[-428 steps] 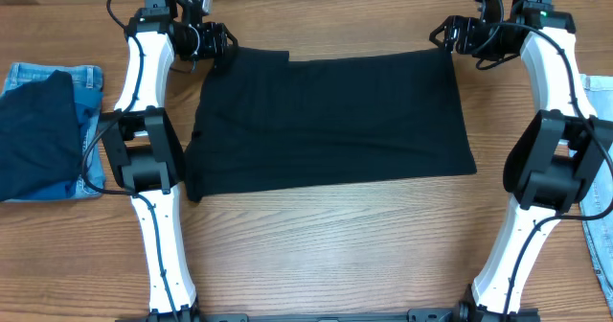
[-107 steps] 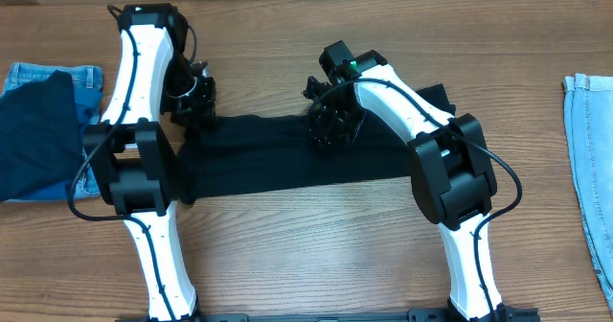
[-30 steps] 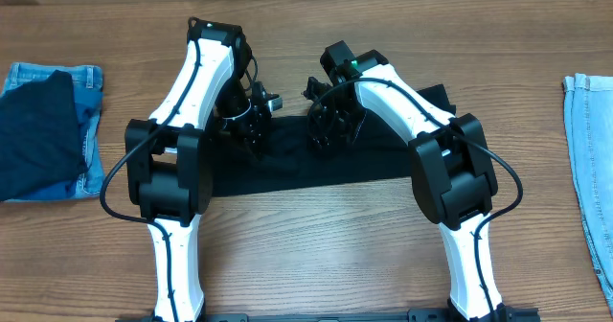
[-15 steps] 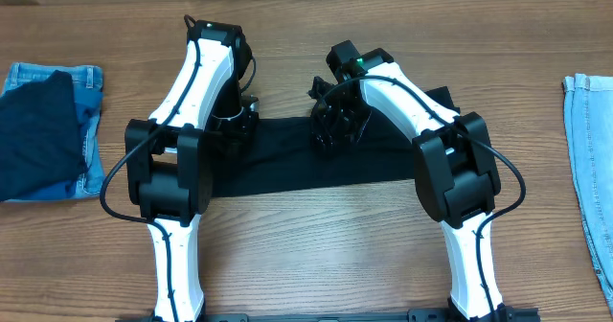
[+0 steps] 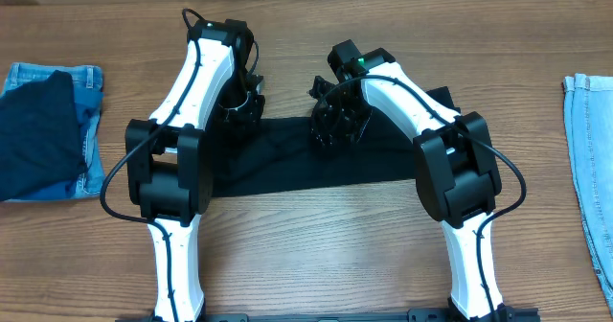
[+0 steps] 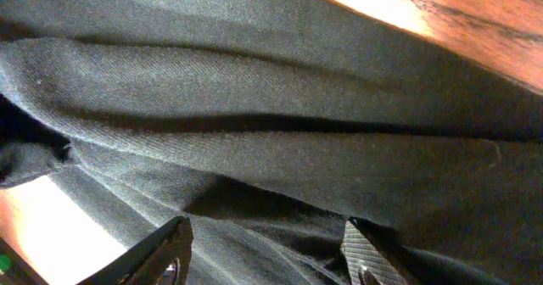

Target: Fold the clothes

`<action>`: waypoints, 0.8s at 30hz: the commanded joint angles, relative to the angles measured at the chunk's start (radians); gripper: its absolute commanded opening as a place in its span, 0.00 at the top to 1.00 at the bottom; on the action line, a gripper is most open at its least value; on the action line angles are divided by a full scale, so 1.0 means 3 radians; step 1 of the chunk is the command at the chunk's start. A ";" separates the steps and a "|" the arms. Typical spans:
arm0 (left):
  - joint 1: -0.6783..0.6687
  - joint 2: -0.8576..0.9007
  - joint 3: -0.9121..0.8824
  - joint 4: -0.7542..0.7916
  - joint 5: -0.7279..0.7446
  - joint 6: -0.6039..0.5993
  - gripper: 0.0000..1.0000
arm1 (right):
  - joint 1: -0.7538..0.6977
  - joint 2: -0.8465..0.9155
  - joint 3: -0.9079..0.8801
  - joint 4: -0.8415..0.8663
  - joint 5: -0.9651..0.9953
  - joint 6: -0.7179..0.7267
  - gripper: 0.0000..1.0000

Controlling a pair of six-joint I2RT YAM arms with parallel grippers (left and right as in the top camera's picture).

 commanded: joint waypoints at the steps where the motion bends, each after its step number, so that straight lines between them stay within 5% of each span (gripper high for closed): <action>1: -0.0017 -0.0066 0.0076 0.0268 -0.0137 -0.0243 0.85 | -0.0107 0.0198 -0.0158 -0.0013 0.0444 0.0018 0.37; 6: -0.0067 -0.0065 0.0072 -0.0273 0.0567 -0.0201 0.76 | -0.0107 0.0198 -0.0158 -0.0017 0.0445 0.0017 0.37; 9: -0.0156 -0.0065 0.0072 -0.0823 0.1151 0.0543 0.63 | -0.0107 0.0198 -0.0158 -0.0019 0.0445 0.0017 0.37; 11: -0.0164 -0.0065 0.0072 -0.0804 0.1021 0.0627 0.79 | -0.0107 0.0198 -0.0158 -0.0029 0.0445 0.0017 0.37; 13: -0.0104 -0.0065 0.0075 -0.0526 0.0642 0.0188 0.84 | -0.0107 0.0198 -0.0158 -0.0042 0.0446 0.0017 0.37; 18: 0.0053 -0.0065 0.0074 -0.0484 -0.0484 -0.0608 0.86 | -0.0107 0.0198 -0.0158 -0.0042 0.0446 0.0014 0.37; 24: 0.0095 -0.0065 0.0067 -0.0390 -0.0484 -0.0731 0.82 | -0.0107 0.0149 0.0306 -0.0373 0.0449 0.0013 0.40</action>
